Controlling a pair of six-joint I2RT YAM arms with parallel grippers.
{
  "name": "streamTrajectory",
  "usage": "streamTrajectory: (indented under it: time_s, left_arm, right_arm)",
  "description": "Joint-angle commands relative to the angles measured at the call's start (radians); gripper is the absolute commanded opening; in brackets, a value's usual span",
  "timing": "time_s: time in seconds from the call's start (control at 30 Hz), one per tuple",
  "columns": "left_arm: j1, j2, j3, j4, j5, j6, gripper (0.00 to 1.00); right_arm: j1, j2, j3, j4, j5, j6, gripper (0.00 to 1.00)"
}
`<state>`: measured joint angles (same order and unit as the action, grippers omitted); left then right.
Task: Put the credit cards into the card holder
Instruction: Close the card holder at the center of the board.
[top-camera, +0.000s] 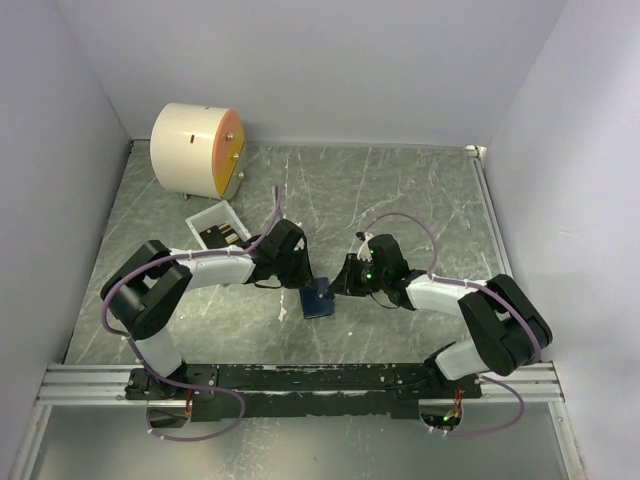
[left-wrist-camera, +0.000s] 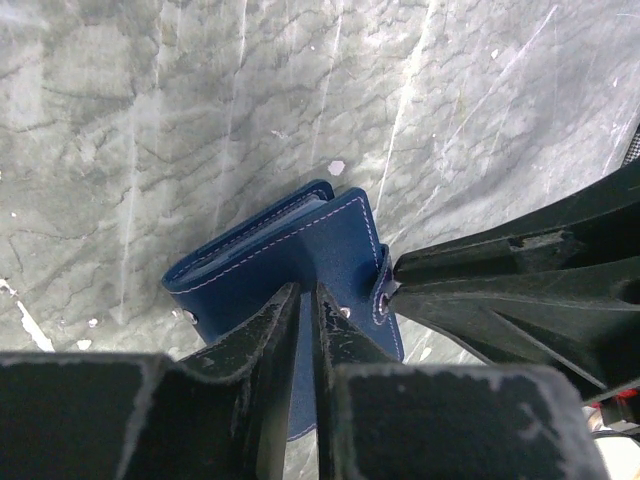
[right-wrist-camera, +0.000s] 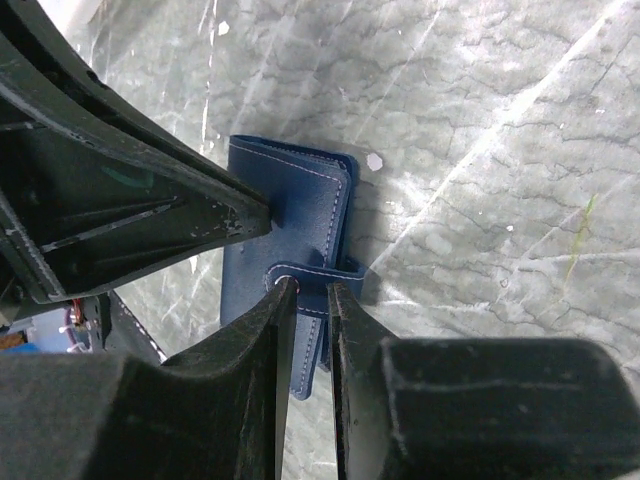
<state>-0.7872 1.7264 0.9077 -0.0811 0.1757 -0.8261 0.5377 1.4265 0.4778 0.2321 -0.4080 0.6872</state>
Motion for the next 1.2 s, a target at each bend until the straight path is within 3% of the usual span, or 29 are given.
streamTrajectory:
  time_s: [0.0,1.17]
  left_arm:
    - [-0.001,0.042,-0.008,-0.031,-0.050,0.020,0.23]
    - [-0.001,0.054,-0.006,-0.027,-0.052,0.022,0.26]
  right_arm:
    - [-0.005,0.026,-0.003,0.054,-0.032,0.002,0.20]
    - [0.032,0.113,0.018,0.067,-0.045,0.008,0.17]
